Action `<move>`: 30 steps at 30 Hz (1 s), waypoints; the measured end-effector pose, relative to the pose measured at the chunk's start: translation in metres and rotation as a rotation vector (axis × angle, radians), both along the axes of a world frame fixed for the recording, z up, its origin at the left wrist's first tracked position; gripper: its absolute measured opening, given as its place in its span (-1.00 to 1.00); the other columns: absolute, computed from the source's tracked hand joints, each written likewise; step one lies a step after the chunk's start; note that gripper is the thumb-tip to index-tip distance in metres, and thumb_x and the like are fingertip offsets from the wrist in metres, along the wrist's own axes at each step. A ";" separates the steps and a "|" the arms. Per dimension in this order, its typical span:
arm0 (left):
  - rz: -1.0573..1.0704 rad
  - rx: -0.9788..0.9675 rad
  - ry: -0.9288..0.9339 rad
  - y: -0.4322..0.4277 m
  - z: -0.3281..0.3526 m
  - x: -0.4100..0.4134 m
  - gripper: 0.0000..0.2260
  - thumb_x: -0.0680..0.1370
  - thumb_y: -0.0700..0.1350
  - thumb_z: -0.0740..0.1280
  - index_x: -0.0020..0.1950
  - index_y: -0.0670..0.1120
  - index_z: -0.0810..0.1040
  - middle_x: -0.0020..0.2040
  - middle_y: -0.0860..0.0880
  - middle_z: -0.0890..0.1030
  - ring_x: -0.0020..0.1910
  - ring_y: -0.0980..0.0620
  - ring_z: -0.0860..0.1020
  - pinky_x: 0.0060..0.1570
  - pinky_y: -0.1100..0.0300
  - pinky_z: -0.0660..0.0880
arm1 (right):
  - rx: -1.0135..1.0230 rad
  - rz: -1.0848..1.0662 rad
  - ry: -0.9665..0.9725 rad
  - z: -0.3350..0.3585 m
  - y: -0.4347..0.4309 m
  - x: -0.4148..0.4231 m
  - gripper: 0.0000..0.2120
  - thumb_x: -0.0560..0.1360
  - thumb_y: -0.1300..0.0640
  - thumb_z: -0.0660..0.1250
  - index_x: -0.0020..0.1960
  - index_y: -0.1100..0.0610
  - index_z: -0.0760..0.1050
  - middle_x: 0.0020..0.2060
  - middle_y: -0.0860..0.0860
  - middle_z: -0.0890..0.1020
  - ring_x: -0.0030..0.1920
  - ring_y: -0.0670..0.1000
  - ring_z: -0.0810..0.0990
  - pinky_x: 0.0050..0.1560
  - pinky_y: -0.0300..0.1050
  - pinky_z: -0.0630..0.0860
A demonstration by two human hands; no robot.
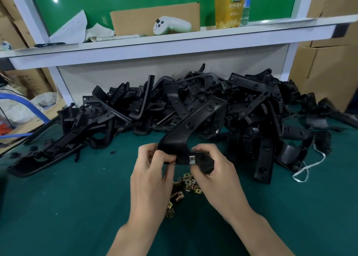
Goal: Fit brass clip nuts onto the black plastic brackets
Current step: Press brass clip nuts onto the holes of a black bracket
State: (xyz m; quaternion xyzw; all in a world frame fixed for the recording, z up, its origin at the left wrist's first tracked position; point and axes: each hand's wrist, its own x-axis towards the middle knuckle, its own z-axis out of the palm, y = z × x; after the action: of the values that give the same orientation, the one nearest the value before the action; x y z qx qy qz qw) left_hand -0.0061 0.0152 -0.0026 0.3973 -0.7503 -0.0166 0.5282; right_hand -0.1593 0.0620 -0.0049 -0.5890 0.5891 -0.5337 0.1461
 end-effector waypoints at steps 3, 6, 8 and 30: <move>0.032 -0.004 -0.015 -0.001 0.000 0.001 -0.72 0.45 -0.25 0.45 -0.05 0.05 0.42 0.10 0.09 0.40 -0.19 0.03 0.53 -0.44 0.09 0.45 | 0.058 0.066 -0.064 -0.001 0.000 0.001 -0.60 0.39 -0.25 0.38 0.19 -0.38 0.38 0.06 -0.32 0.58 0.08 -0.17 0.58 0.00 -0.19 0.51; 0.060 0.009 -0.019 -0.001 0.000 0.003 -0.66 0.42 -0.31 0.48 -0.05 0.04 0.41 0.10 0.10 0.39 -0.21 0.01 0.52 -0.44 0.13 0.42 | 0.063 0.135 -0.069 -0.001 0.001 0.002 -0.55 0.40 -0.41 0.36 0.24 -0.37 0.38 0.04 -0.33 0.59 0.04 -0.19 0.60 -0.07 -0.31 0.46; 0.058 0.021 -0.021 -0.002 0.001 0.003 -0.65 0.43 -0.30 0.48 -0.04 0.06 0.42 0.10 0.10 0.38 -0.23 0.03 0.52 -0.47 0.12 0.44 | 0.040 0.153 -0.084 0.000 0.001 0.002 -0.62 0.46 -0.40 0.32 0.23 -0.34 0.41 -0.04 -0.31 0.63 -0.12 -0.19 0.63 -0.18 -0.36 0.45; -0.181 0.153 0.014 0.001 0.005 0.001 -0.52 0.56 -0.13 0.42 0.26 0.33 0.30 0.15 0.47 0.42 0.15 0.38 0.44 0.11 0.52 0.34 | 0.011 0.088 -0.211 0.001 -0.002 -0.006 -0.81 0.56 -0.08 0.40 0.10 -0.32 0.46 -0.12 -0.27 0.65 -0.13 -0.15 0.59 -0.18 -0.40 0.46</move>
State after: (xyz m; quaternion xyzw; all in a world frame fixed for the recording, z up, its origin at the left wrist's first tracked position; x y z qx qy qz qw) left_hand -0.0046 0.0164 0.0023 0.3671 -0.7758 -0.1242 0.4980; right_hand -0.1651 0.0604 -0.0039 -0.5538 0.5470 -0.5825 0.2339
